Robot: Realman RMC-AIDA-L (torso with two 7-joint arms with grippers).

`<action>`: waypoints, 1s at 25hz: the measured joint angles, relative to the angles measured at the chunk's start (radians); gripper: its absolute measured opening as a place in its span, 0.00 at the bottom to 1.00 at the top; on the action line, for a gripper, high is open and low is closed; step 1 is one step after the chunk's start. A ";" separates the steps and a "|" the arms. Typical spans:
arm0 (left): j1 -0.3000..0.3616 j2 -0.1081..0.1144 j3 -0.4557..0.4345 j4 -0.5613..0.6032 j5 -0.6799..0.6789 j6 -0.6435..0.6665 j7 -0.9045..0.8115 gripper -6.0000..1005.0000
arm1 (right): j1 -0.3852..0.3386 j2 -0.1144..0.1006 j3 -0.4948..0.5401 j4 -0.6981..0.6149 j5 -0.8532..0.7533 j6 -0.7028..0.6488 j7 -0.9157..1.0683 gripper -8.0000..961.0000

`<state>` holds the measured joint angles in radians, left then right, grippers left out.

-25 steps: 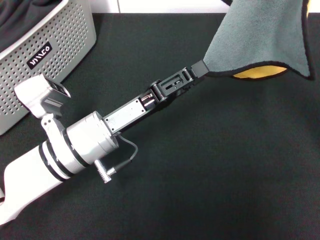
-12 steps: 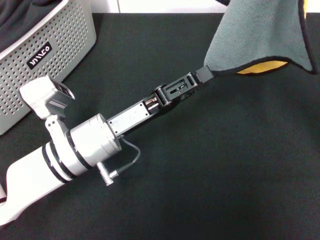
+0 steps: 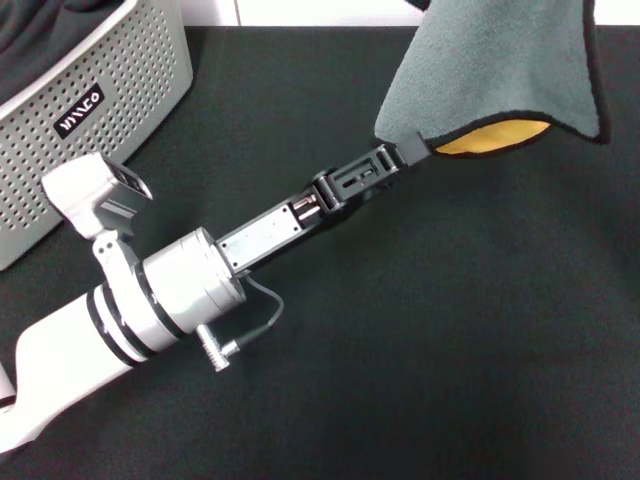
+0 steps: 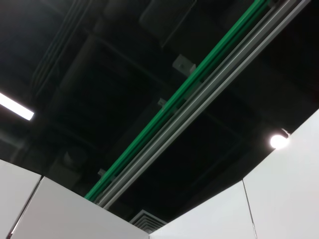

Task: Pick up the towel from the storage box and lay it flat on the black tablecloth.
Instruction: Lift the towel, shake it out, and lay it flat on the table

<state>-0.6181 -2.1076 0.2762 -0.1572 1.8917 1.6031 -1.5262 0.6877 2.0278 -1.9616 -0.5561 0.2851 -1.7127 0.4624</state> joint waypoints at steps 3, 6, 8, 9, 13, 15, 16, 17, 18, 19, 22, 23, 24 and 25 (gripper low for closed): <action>0.005 0.000 -0.004 0.000 -0.023 0.014 0.020 0.52 | -0.013 0.000 -0.008 0.001 0.000 -0.002 0.002 0.16; 0.011 0.000 -0.004 0.000 -0.052 0.038 0.038 0.51 | -0.024 0.000 -0.017 0.001 0.000 -0.003 0.002 0.16; 0.014 0.000 -0.005 0.002 -0.069 0.053 0.040 0.51 | -0.031 0.000 -0.021 0.001 0.000 -0.004 0.003 0.16; 0.015 0.000 -0.007 0.003 -0.073 0.057 0.041 0.51 | -0.034 0.000 -0.023 0.001 0.000 -0.004 0.003 0.16; 0.012 0.000 -0.017 0.006 -0.075 0.076 0.042 0.51 | -0.038 0.000 -0.033 0.006 -0.001 -0.003 0.005 0.16; 0.008 0.000 -0.017 0.007 -0.073 0.084 0.044 0.51 | -0.038 0.000 -0.034 0.010 -0.001 -0.003 0.005 0.16; 0.006 0.000 -0.017 0.007 -0.072 0.086 0.044 0.51 | -0.038 0.000 -0.034 0.011 -0.001 -0.003 0.005 0.16; 0.006 0.000 -0.017 0.007 -0.073 0.086 0.044 0.51 | -0.038 0.000 -0.034 0.012 -0.001 -0.004 0.007 0.16; 0.007 0.000 -0.017 0.008 -0.075 0.086 0.044 0.51 | -0.038 0.000 -0.034 0.012 -0.001 -0.005 0.009 0.16; 0.008 0.000 -0.017 0.008 -0.077 0.085 0.044 0.51 | -0.038 0.000 -0.034 0.013 -0.001 -0.008 0.017 0.16; 0.009 0.000 -0.017 0.007 -0.077 0.071 0.038 0.51 | -0.039 0.000 -0.034 0.012 -0.001 -0.009 0.025 0.16; 0.009 0.000 -0.017 0.005 -0.078 0.064 0.036 0.51 | -0.039 0.000 -0.034 0.011 -0.001 -0.009 0.026 0.17; 0.010 0.000 -0.018 0.003 -0.079 0.054 0.035 0.51 | -0.039 0.000 -0.033 0.009 -0.001 -0.009 0.026 0.17; 0.011 0.000 -0.018 0.001 -0.080 0.046 0.033 0.51 | -0.039 0.000 -0.034 0.008 -0.001 -0.009 0.026 0.17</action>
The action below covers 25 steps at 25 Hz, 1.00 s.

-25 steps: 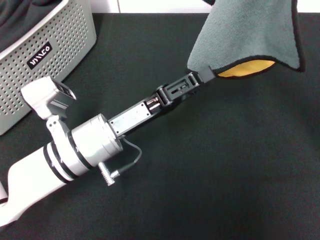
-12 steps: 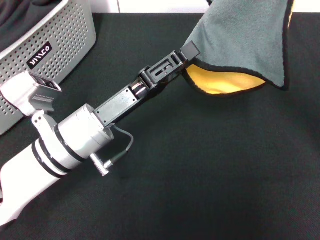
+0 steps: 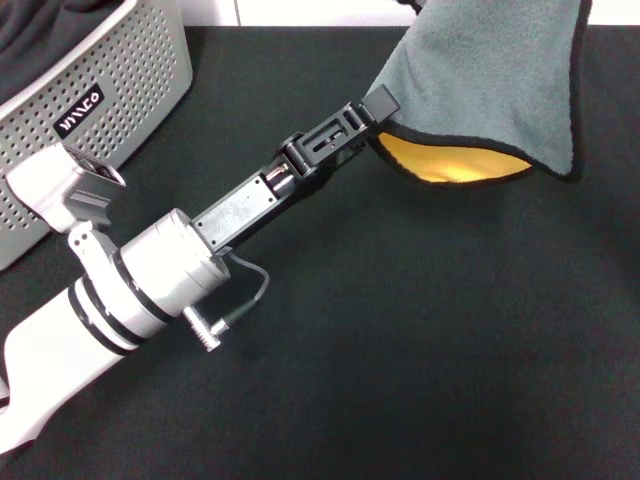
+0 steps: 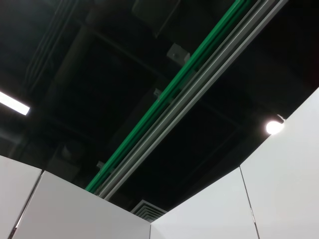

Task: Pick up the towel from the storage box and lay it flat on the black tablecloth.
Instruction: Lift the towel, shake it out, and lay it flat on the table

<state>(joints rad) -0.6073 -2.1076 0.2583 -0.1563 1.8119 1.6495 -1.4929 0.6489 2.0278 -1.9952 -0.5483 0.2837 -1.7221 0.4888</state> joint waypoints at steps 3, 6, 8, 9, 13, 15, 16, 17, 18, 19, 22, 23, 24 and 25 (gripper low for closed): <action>0.001 0.000 -0.001 -0.003 -0.002 -0.020 -0.002 0.51 | 0.000 0.000 0.000 -0.003 0.000 -0.003 0.000 0.17; 0.001 0.000 -0.001 -0.003 -0.002 -0.023 -0.002 0.50 | 0.000 0.000 -0.001 -0.003 0.000 -0.011 0.001 0.17; 0.001 0.000 -0.001 -0.003 -0.002 -0.023 -0.002 0.50 | 0.000 0.000 -0.002 -0.003 0.000 -0.011 0.002 0.17; 0.001 0.000 -0.001 -0.003 -0.002 -0.023 -0.001 0.50 | 0.000 0.000 -0.003 -0.003 0.000 -0.011 0.002 0.17; 0.001 0.000 -0.001 -0.003 0.004 -0.019 0.006 0.50 | 0.000 0.000 -0.005 -0.001 0.000 -0.011 0.002 0.17; 0.002 0.000 -0.001 -0.003 0.006 -0.014 0.007 0.50 | -0.002 0.000 -0.005 0.001 0.000 -0.011 0.002 0.17; 0.002 0.000 0.000 -0.003 0.006 -0.011 0.008 0.43 | -0.003 0.000 -0.005 0.001 0.000 -0.011 0.002 0.17; 0.001 0.000 0.001 -0.001 0.007 -0.003 0.009 0.36 | -0.005 0.000 -0.006 0.001 0.000 -0.011 0.002 0.17; 0.001 0.000 0.002 0.002 0.008 0.004 0.012 0.29 | -0.005 0.000 -0.006 0.001 0.000 -0.011 0.002 0.17; 0.002 0.000 0.004 0.004 0.008 0.016 0.018 0.24 | -0.006 0.000 -0.010 0.001 0.000 -0.012 0.003 0.17; 0.001 0.000 0.006 0.005 0.009 0.037 0.035 0.11 | -0.007 0.000 -0.013 0.001 0.000 -0.013 0.003 0.17; 0.001 0.000 0.006 0.005 0.009 0.040 0.037 0.07 | -0.008 0.000 -0.013 0.001 0.000 -0.013 0.004 0.17; 0.001 0.000 0.006 0.005 0.009 0.042 0.038 0.06 | -0.008 0.000 -0.014 0.002 0.000 -0.014 0.004 0.17; 0.001 0.000 0.006 0.005 0.009 0.042 0.038 0.05 | -0.009 0.000 -0.014 0.003 0.000 -0.014 0.004 0.17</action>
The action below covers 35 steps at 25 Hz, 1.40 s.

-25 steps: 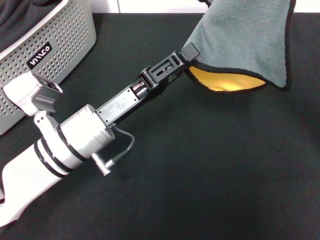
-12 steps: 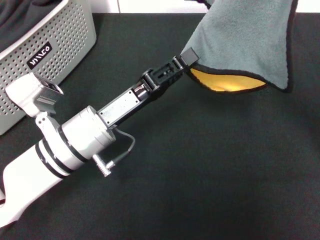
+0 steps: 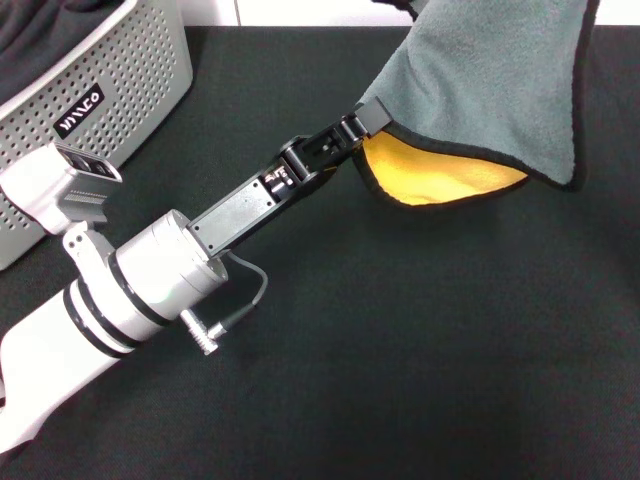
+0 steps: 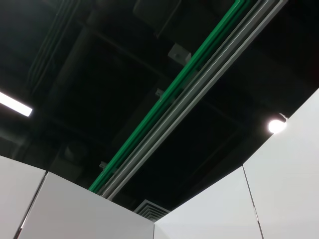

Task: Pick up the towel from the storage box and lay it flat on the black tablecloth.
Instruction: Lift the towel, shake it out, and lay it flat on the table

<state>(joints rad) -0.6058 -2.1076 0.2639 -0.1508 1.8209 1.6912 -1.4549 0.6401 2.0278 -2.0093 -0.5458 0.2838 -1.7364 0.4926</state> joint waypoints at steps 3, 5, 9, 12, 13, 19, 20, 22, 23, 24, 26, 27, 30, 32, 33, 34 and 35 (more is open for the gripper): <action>0.001 0.000 0.000 0.000 0.000 0.000 0.004 0.03 | -0.005 0.000 -0.004 0.003 0.000 -0.001 0.014 0.18; 0.001 0.000 -0.001 0.001 0.000 0.001 0.005 0.03 | -0.012 0.000 -0.007 0.004 0.000 -0.001 0.024 0.18; 0.005 0.000 -0.004 0.001 -0.002 0.034 0.021 0.03 | -0.026 0.000 -0.014 0.008 0.000 0.009 0.024 0.18; 0.007 0.002 -0.007 0.004 -0.007 0.078 0.037 0.03 | -0.039 0.000 -0.022 0.031 -0.007 0.015 0.024 0.18; 0.008 0.003 -0.010 0.009 -0.009 0.096 0.039 0.03 | -0.043 0.000 -0.024 0.041 -0.010 0.019 0.024 0.18; 0.017 0.006 -0.056 0.031 -0.012 0.165 0.021 0.03 | -0.113 -0.002 -0.028 0.105 -0.054 0.132 0.023 0.18; 0.020 0.006 -0.063 0.034 -0.012 0.175 0.016 0.03 | -0.127 -0.003 -0.028 0.117 -0.065 0.155 0.023 0.18; 0.023 0.007 -0.074 0.043 -0.013 0.190 0.003 0.02 | -0.148 -0.006 -0.026 0.145 -0.090 0.188 0.024 0.18; 0.024 0.007 -0.078 0.048 -0.016 0.196 -0.004 0.02 | -0.157 -0.008 -0.025 0.158 -0.101 0.200 0.025 0.18; 0.024 0.007 -0.081 0.051 -0.018 0.200 -0.009 0.02 | -0.167 -0.009 -0.025 0.173 -0.113 0.212 0.026 0.18; 0.024 0.007 -0.083 0.051 -0.026 0.205 -0.016 0.02 | -0.183 -0.010 -0.026 0.199 -0.133 0.220 0.029 0.18; 0.024 0.007 -0.083 0.051 -0.030 0.206 -0.020 0.02 | -0.189 -0.011 -0.025 0.210 -0.146 0.221 0.030 0.23; 0.024 0.008 -0.086 0.052 -0.046 0.216 -0.032 0.02 | -0.202 -0.013 -0.023 0.244 -0.182 0.222 0.047 0.37; 0.024 0.008 -0.089 0.053 -0.050 0.225 -0.035 0.02 | -0.206 -0.014 -0.025 0.267 -0.204 0.222 0.071 0.42; 0.023 0.008 -0.091 0.053 -0.050 0.228 -0.036 0.02 | -0.206 -0.014 -0.025 0.275 -0.215 0.222 0.080 0.42; 0.021 0.008 -0.093 0.054 -0.051 0.232 -0.038 0.02 | -0.206 -0.015 -0.024 0.287 -0.230 0.222 0.093 0.43; 0.020 0.008 -0.094 0.054 -0.052 0.237 -0.038 0.02 | -0.206 -0.016 -0.023 0.295 -0.241 0.222 0.103 0.43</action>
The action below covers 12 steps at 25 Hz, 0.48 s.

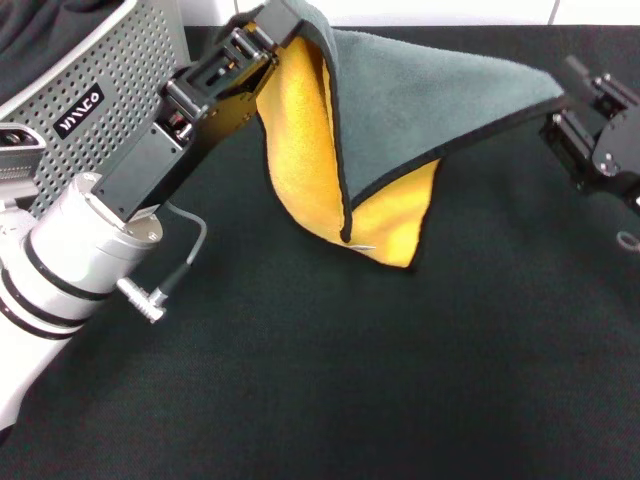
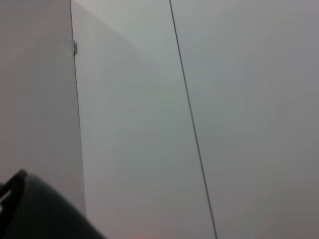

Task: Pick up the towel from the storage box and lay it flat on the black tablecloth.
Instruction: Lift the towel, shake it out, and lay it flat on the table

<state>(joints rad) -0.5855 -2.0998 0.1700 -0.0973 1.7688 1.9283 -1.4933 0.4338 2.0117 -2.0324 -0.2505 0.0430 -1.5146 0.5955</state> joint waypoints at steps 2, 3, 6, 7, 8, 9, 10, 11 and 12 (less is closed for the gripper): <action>0.000 -0.001 -0.002 -0.001 -0.008 0.016 -0.001 0.02 | -0.001 -0.004 -0.001 0.012 -0.022 -0.001 0.018 0.43; 0.000 -0.001 -0.003 -0.001 -0.013 0.025 -0.003 0.02 | -0.002 -0.008 -0.002 0.015 -0.040 -0.001 0.031 0.43; 0.005 0.001 -0.003 0.000 -0.045 0.071 -0.012 0.02 | -0.003 -0.019 -0.002 0.023 -0.088 0.000 0.057 0.43; 0.005 0.001 -0.003 0.000 -0.057 0.086 -0.014 0.02 | -0.003 -0.022 -0.003 0.028 -0.103 0.000 0.060 0.43; 0.006 0.002 -0.003 0.000 -0.064 0.095 -0.015 0.02 | -0.003 -0.024 -0.003 0.034 -0.124 -0.001 0.061 0.43; 0.006 0.002 -0.003 0.000 -0.064 0.095 -0.015 0.02 | -0.003 -0.029 -0.003 0.039 -0.155 -0.001 0.061 0.43; 0.006 0.002 -0.003 0.001 -0.071 0.100 -0.017 0.02 | -0.001 -0.033 -0.003 0.041 -0.178 -0.001 0.061 0.43; 0.007 0.002 -0.003 0.001 -0.071 0.100 -0.017 0.02 | 0.002 -0.041 -0.003 0.042 -0.223 0.000 0.061 0.43; 0.007 0.002 -0.003 0.001 -0.071 0.100 -0.017 0.02 | 0.004 -0.050 -0.002 0.042 -0.259 0.001 0.065 0.43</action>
<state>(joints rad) -0.5784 -2.0981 0.1667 -0.0966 1.6974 2.0286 -1.5105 0.4378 1.9615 -2.0342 -0.2084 -0.2159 -1.5137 0.6602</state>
